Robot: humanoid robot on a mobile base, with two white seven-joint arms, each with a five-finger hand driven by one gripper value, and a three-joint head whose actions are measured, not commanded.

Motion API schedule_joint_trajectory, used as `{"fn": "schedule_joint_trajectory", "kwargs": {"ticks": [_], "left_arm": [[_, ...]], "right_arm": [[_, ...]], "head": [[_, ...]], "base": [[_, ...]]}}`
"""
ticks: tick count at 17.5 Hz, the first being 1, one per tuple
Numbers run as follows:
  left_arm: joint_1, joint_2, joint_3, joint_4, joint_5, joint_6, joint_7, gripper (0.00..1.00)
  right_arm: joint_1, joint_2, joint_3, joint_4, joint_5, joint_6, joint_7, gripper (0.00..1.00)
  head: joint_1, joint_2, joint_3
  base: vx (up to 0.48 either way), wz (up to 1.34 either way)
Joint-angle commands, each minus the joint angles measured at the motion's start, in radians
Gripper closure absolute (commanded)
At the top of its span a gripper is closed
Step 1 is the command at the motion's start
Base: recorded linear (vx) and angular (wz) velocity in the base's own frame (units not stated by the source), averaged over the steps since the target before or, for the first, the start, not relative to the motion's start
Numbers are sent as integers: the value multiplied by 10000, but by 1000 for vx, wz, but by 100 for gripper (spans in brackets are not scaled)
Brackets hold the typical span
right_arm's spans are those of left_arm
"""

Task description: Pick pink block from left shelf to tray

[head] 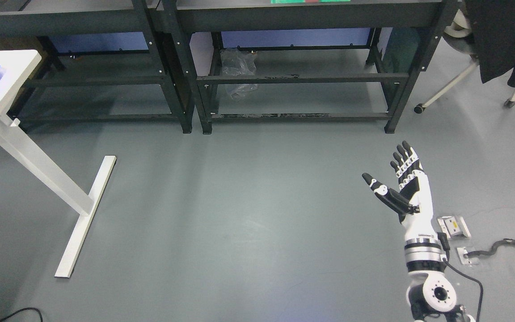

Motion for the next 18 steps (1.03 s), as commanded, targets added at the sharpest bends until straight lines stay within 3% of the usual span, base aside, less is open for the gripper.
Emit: {"fn": "schedule_joint_trajectory", "kwargs": {"ticks": [1, 10, 14, 16, 17, 18], "left_arm": [[-292, 175, 0, -175, 0, -4, 7, 0], [-292, 175, 0, -175, 0, -4, 7, 0], [-307, 175, 0, -175, 0, -4, 7, 0], [-292, 175, 0, -175, 0, -4, 7, 0], [-292, 175, 0, -175, 0, -4, 7, 0], [-292, 175, 0, -175, 0, -4, 7, 0]], "right_arm": [[-189, -175, -132, -158, -118, 1, 8, 0], [-189, -175, -224, -189, -103, 446, -99, 0], [-173, -175, -224, -174, 110, 95, -37, 0], [-204, -175, -361, -189, 1895, 108, -99, 1], [-234, -175, -453, -189, 3334, 215, -205, 1], [-250, -175, -485, -204, 5657, 429, -601, 4]], "head": [[0, 0, 0], [0, 0, 0], [0, 0, 0], [0, 0, 0], [0, 0, 0], [0, 0, 0]], "base": [[0, 0], [0, 0], [7, 0], [57, 0], [105, -2], [105, -2]]}}
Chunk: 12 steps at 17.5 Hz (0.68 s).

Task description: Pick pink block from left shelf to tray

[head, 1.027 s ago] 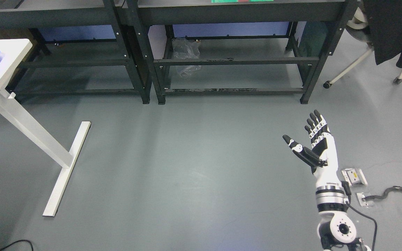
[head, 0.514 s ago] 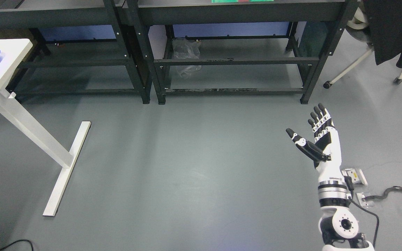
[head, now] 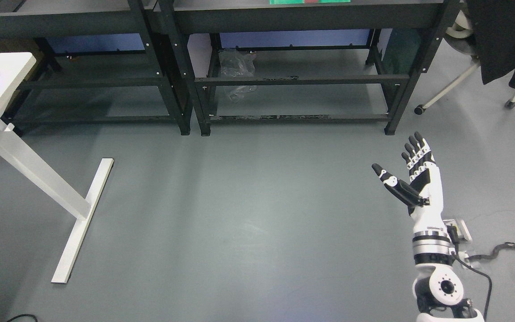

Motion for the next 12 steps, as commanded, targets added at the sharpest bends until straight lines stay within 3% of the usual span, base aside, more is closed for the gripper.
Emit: {"fn": "schedule_joint_trajectory", "kwargs": {"ticks": [1, 5, 10, 12], "left_arm": [[-307, 175, 0, -175, 0, -4, 7, 0], [-292, 175, 0, -175, 0, -4, 7, 0], [-292, 175, 0, -175, 0, -4, 7, 0], [-292, 175, 0, -175, 0, -4, 7, 0]], "right_arm": [[-43, -175, -87, -124, 6674, 361, -909, 5], [3, -175, 6, -431, 13089, 531, -1172, 4], [294, -175, 235, -447, 11678, 332, -1188, 1], [294, -175, 220, -447, 13400, 759, -1188, 2]], "head": [[0, 0, 0], [0, 0, 0], [0, 0, 0], [0, 0, 0]], "base": [[144, 0], [175, 4], [229, 15], [259, 54]]}}
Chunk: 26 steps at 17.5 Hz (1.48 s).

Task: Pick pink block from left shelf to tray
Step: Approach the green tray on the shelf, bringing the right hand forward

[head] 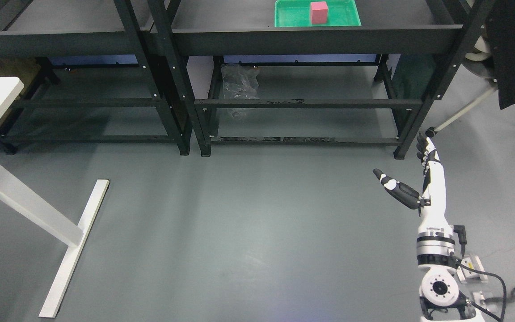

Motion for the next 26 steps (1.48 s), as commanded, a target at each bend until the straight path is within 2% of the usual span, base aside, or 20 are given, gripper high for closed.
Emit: {"fn": "schedule_joint_trajectory", "kwargs": {"ticks": [1, 3, 6, 10, 12, 17, 22, 26], "left_arm": [[-291, 175, 0, -174, 0, -4, 7, 0], [-291, 175, 0, -174, 0, -4, 7, 0], [-291, 175, 0, -174, 0, -4, 7, 0], [-291, 175, 0, -174, 0, -4, 7, 0], [-291, 175, 0, -174, 0, -4, 7, 0], [-292, 175, 0, -174, 0, -4, 7, 0], [-292, 175, 0, -174, 0, -4, 7, 0], [-291, 175, 0, -174, 0, -4, 7, 0]], "right_arm": [[124, -175, 293, -165, 11929, 970, -178, 3], [170, -175, 872, -165, 14544, 2518, -577, 3], [277, -175, 1551, -180, 14494, 2725, -732, 1], [171, -175, 1445, -165, 12474, 2512, -625, 1], [48, -175, 1079, -180, 12071, 1595, -457, 1], [-443, -175, -303, -180, 10355, 426, 969, 1], [-489, -175, -473, -180, 9876, 378, 726, 1], [-627, -175, -519, -180, 9785, 104, -363, 1]], "head": [[0, 0, 0], [0, 0, 0], [0, 0, 0], [0, 0, 0], [0, 0, 0], [0, 0, 0], [0, 0, 0], [0, 0, 0]], "base": [[258, 61], [240, 70], [254, 47], [244, -168], [267, -300], [253, -165], [279, 15], [300, 34]]}}
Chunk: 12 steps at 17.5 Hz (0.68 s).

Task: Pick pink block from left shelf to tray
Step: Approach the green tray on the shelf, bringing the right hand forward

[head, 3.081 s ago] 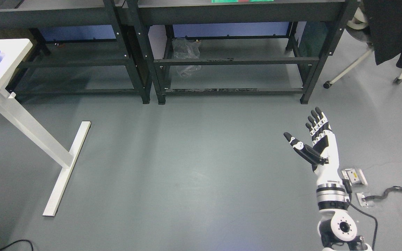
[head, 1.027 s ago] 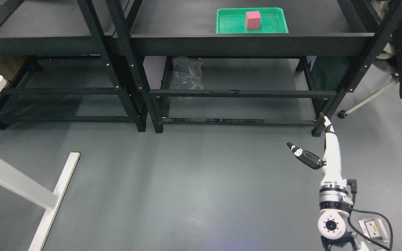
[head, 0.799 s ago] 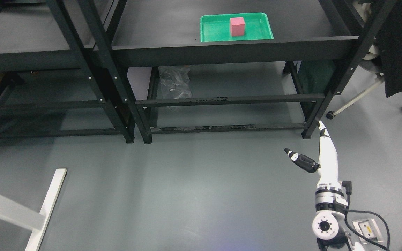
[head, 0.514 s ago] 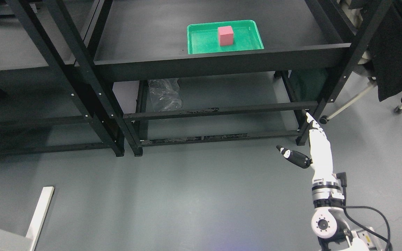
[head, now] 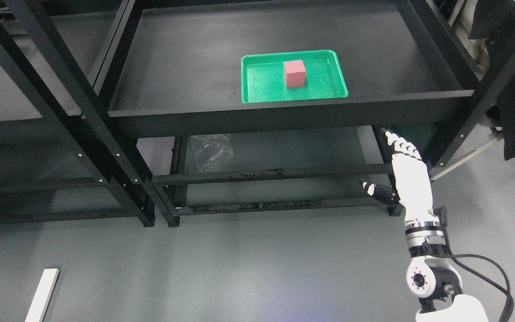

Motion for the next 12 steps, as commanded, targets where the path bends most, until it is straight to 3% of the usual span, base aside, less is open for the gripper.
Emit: {"fn": "schedule_joint_trajectory", "kwargs": {"ticks": [1, 12], "left_arm": [[-291, 175, 0, -175, 0, -4, 7, 0], [-306, 175, 0, -175, 0, -4, 7, 0]], "right_arm": [[-193, -175, -557, -15, 2396, -485, -620, 1], [-638, -175, -526, -14, 1342, -640, 1711, 1]], "head": [[0, 0, 0], [0, 0, 0]], "base": [[295, 40], [299, 80]]}}
